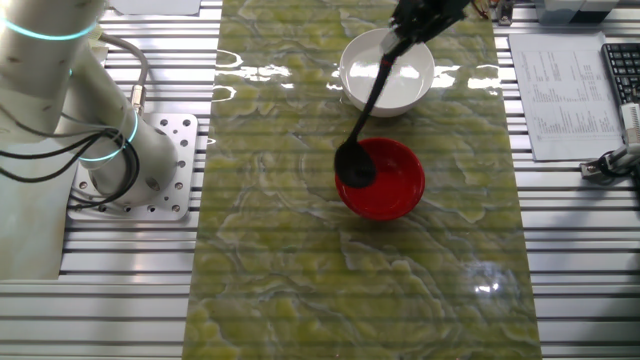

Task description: Scoop water with a large spoon from one bowl to another

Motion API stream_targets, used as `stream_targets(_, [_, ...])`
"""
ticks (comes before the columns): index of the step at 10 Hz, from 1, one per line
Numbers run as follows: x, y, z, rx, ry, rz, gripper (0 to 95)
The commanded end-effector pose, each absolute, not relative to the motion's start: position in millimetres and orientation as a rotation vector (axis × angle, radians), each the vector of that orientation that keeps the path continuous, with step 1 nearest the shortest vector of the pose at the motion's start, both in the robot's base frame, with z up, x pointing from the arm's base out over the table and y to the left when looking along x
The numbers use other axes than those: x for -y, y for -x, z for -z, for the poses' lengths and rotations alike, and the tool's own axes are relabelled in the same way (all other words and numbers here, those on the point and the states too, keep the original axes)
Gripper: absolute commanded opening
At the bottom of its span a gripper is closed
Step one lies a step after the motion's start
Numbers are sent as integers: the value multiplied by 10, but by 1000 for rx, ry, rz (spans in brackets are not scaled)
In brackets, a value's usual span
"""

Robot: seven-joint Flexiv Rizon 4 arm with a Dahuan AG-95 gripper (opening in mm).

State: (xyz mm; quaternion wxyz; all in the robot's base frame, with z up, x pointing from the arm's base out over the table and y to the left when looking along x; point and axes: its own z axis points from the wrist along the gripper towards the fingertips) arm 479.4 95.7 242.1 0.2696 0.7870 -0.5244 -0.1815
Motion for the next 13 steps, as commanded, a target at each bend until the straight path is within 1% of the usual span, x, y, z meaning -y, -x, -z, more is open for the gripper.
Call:
stream_targets(1, [-919,-4743,-2380,1423,-2138,470,0])
stream_targets(6, [-923,-4742,-2369,1436,-2134,459,0])
stream_targets(7, [-906,-4758,-2435,1473,-2106,492,0])
stream_targets(8, [-930,-4816,-2445,1395,-2130,398,0])
stream_targets(9, [-902,-4664,-2355,1470,-2160,461,0])
stream_targets(10, [-841,-4612,-2363,1495,-2165,473,0])
stream_targets(13, [-844,-4621,-2370,1508,-2143,415,0])
